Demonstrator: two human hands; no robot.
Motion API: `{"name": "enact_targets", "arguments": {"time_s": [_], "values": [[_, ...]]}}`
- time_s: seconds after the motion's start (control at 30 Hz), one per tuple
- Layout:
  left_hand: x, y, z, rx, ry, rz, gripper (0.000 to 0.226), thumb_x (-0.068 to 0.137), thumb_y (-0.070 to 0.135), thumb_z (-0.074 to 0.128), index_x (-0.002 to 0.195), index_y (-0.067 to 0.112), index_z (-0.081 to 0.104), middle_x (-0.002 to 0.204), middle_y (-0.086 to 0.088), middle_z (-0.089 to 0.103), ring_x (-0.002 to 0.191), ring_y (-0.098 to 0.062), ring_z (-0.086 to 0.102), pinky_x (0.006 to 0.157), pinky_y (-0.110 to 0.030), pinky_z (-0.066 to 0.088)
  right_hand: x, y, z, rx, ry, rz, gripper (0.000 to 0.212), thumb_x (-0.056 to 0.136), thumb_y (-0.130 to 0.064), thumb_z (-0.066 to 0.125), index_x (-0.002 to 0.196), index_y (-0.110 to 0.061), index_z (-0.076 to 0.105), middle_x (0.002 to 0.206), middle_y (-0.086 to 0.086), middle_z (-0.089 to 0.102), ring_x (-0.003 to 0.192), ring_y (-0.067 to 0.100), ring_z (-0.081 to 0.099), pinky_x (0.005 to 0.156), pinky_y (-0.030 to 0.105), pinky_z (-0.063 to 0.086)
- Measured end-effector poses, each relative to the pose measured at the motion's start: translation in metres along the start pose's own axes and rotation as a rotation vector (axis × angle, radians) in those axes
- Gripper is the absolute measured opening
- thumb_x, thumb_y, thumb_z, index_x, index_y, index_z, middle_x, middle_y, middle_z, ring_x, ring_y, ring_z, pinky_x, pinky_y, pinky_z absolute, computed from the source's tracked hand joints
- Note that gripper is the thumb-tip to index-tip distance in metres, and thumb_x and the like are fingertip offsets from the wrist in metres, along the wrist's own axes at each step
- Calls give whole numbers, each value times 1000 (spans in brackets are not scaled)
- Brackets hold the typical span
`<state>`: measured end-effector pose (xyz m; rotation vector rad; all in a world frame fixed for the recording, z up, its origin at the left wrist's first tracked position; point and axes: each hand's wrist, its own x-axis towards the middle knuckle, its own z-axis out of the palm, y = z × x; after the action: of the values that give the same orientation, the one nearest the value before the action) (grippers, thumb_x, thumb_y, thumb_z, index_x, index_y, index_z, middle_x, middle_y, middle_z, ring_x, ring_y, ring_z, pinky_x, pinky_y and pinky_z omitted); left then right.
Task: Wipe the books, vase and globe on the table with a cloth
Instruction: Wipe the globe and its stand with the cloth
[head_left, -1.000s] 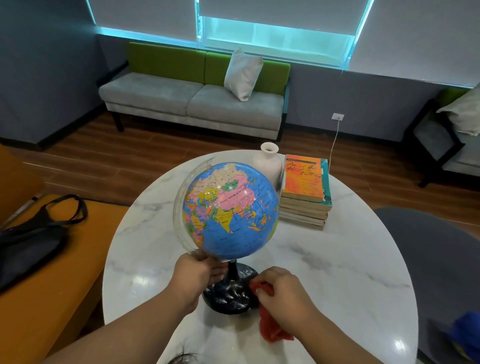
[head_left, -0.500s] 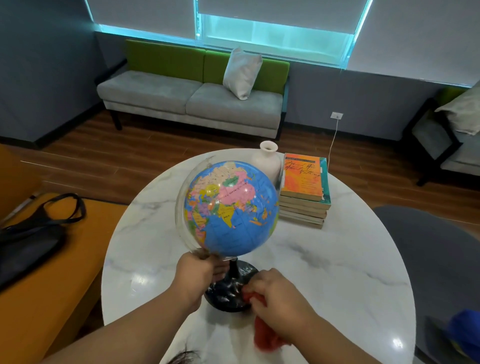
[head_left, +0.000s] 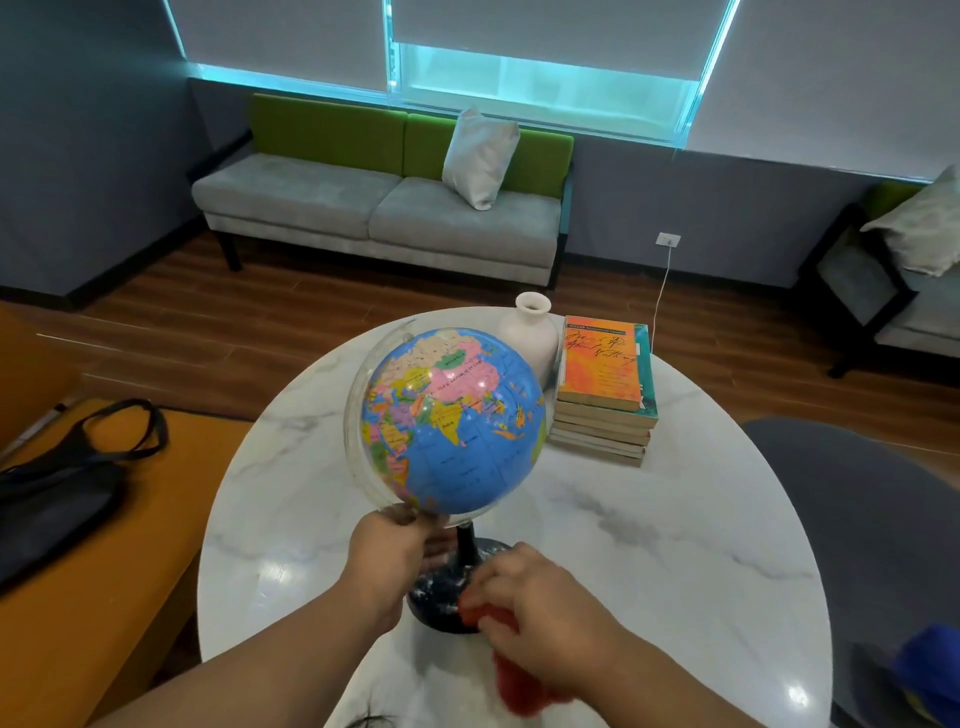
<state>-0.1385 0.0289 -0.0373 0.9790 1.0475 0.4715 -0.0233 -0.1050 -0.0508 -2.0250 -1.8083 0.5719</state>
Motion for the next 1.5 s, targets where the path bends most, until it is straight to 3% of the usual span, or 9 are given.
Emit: {"name": "enact_targets", "arguments": {"time_s": [0.23,0.37,0.53,0.73,0.83,0.97,1.17,1.3,1.5], "values": [[0,-1,0,9,14,-15,9,87,-3,63,95,-1,64,82,-20,72,67,-25,69,54,-25,56,5,14,-11,-159,-43,153,33,86,-20,49,109,-29,70,114,-7,59,110,18,45,91,28,43],[0,-2,-1,0,21,-19,11,85,-1,66,96,-2,64,80,-18,73,69,-26,69,54,-25,56,8,-1,-3,-29,-77,59,31,84,-19,54,108,-27,72,114,-6,62,110,15,46,93,19,37],[-1,-1,0,-4,33,-27,8,86,-4,63,93,-1,63,83,-21,72,71,-28,68,58,-27,57,14,16,-9,-106,-15,196,34,83,-20,52,109,-30,71,116,-5,58,111,17,48,93,26,42],[-2,-2,0,5,17,-16,6,86,0,66,91,-1,64,81,-18,73,73,-28,69,56,-26,56,19,8,-3,-28,-55,166,33,81,-21,55,107,-27,73,114,-2,56,108,16,52,91,24,45],[-3,-1,1,4,28,-6,7,86,-6,62,90,0,64,76,-17,72,69,-28,69,60,-30,57,22,15,-11,-84,-15,215,30,83,-20,54,105,-27,74,112,-1,55,104,19,54,87,25,46],[-7,4,3,-32,-11,-5,4,87,-6,62,91,-5,62,67,-13,71,54,-20,69,47,-23,54,27,1,-6,-38,-40,137,30,84,-22,56,109,-27,72,116,-3,56,109,16,49,94,28,44],[-4,-1,2,1,23,-3,10,85,-7,62,95,-6,64,82,-22,71,65,-27,69,55,-26,57,26,8,-12,-109,-68,205,28,81,-22,55,103,-24,73,108,-2,55,100,20,53,85,29,48],[-3,2,4,-26,0,-11,9,86,-2,64,94,-7,63,83,-24,71,62,-25,70,54,-27,58,30,-1,-6,-50,-26,161,30,86,-21,55,111,-24,71,115,-3,56,109,14,48,92,27,44],[0,-3,4,8,25,-3,12,87,-4,62,97,-8,64,83,-23,72,72,-32,70,62,-33,59,33,3,-13,-120,-43,224,25,80,-23,55,97,-15,71,101,3,57,94,21,57,75,26,47]]}}
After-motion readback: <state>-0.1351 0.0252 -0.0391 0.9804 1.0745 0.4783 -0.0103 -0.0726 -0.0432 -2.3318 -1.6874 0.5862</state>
